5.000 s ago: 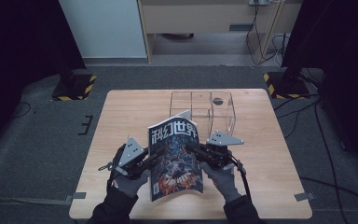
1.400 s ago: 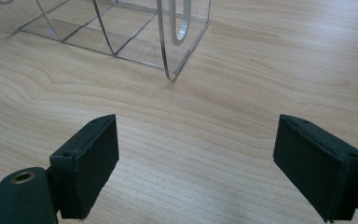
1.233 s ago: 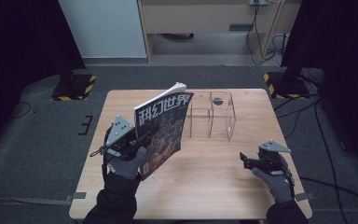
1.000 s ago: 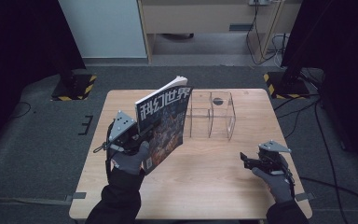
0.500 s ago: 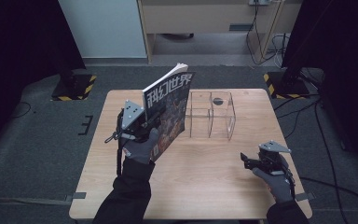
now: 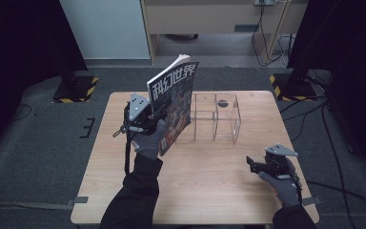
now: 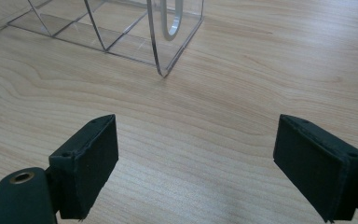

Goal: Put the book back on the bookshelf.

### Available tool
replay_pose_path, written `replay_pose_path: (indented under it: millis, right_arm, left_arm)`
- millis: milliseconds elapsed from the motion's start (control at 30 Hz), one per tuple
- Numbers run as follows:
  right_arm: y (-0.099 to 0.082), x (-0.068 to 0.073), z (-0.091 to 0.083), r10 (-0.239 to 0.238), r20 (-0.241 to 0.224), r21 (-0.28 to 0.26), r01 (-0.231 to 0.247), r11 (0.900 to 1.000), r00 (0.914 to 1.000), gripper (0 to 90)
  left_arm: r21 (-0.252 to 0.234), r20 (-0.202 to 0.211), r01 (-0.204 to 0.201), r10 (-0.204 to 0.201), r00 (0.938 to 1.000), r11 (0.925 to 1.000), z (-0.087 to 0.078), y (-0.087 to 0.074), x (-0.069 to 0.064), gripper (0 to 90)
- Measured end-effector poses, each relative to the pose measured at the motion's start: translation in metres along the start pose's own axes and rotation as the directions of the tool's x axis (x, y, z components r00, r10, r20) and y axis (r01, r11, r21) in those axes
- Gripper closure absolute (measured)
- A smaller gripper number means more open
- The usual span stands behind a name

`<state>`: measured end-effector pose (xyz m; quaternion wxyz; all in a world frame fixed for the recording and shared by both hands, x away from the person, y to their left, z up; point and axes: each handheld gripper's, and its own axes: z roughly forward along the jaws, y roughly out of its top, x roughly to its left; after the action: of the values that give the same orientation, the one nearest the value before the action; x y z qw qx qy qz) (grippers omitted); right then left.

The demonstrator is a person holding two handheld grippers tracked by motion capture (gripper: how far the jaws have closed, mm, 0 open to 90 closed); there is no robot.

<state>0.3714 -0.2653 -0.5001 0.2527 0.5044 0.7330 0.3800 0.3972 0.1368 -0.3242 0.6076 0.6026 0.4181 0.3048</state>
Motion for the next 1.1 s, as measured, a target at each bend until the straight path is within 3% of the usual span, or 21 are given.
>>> replay_pose_path:
  millis: [400,767,933,1100]
  right_arm:
    - [-0.001,0.000,0.000,0.001,-0.001,0.006,-0.001,1.0000,1.0000,14.0]
    - [-0.001,-0.001,0.000,0.000,-0.004,0.003,0.000,1.0000,1.0000,14.0]
    - [-0.001,-0.001,0.000,0.003,-0.005,0.002,-0.003,1.0000,1.0000,14.0]
    - [-0.001,-0.001,0.000,0.005,-0.005,0.003,-0.005,1.0000,1.0000,14.0]
  left_arm:
    - [-0.022,-0.017,0.021,-0.021,0.9996,0.9995,0.018,-0.004,0.001,81.7]
    - [-0.036,-0.042,0.016,-0.017,0.9990,0.9992,0.035,-0.002,0.000,81.7]
    - [-0.031,-0.043,0.036,-0.037,0.9984,0.9989,0.042,-0.005,0.003,81.7]
    - [-0.028,-0.055,0.030,-0.031,0.9980,0.9992,0.051,-0.010,0.002,81.7]
